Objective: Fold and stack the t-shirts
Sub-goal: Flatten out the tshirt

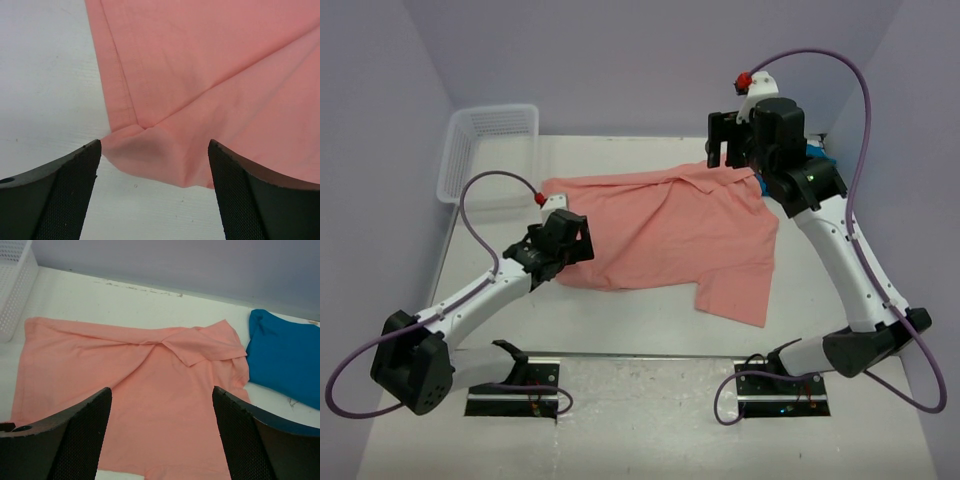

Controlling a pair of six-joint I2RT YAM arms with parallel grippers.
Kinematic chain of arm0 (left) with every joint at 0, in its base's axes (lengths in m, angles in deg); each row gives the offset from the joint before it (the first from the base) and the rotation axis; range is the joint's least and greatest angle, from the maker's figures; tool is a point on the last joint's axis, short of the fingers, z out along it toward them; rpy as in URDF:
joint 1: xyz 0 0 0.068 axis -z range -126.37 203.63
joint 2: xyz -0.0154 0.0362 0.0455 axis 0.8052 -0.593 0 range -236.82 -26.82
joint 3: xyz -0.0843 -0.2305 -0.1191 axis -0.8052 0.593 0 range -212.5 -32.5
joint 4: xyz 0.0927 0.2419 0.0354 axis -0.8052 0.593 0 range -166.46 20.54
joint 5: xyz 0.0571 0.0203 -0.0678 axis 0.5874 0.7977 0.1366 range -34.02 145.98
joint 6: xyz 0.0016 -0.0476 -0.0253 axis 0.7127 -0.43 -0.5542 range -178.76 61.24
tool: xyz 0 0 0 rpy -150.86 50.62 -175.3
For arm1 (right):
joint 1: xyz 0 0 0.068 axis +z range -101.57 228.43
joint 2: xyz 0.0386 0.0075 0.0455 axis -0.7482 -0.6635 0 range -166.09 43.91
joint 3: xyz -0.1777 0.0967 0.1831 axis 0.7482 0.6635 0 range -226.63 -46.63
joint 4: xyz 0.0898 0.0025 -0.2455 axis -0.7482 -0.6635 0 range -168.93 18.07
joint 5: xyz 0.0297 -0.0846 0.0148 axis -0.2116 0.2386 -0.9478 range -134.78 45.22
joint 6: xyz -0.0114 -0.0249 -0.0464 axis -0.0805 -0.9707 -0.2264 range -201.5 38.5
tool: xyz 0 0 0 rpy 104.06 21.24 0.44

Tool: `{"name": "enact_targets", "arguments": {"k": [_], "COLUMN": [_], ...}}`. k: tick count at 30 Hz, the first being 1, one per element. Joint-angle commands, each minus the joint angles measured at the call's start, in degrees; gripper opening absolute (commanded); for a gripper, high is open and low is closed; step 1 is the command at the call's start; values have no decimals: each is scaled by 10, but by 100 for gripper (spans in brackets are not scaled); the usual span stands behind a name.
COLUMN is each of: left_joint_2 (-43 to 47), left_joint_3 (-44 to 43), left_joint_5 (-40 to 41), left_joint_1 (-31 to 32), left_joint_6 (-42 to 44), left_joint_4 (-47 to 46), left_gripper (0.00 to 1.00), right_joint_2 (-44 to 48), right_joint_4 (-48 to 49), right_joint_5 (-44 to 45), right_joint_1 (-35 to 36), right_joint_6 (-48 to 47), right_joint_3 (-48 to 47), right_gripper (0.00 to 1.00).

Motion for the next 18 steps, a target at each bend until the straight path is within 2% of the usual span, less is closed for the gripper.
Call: {"name": "enact_targets", "arguments": {"k": [1, 9, 18], "left_joint_2": [28, -8, 23], "left_joint_3": [8, 13, 86], "left_joint_5": [20, 34, -24], "left_joint_1": [-2, -4, -67], "left_joint_6": [-5, -56, -68], "left_joint_4": [0, 64, 29], "left_gripper": [88, 87, 73], "right_joint_2": [-2, 3, 9], "right_joint_4": [9, 1, 4], "right_joint_5": [13, 20, 22], "right_joint_1": [8, 17, 24], "right_joint_6": [1, -1, 3], "right_joint_3": [0, 1, 16], "right_gripper": [82, 82, 82]}}
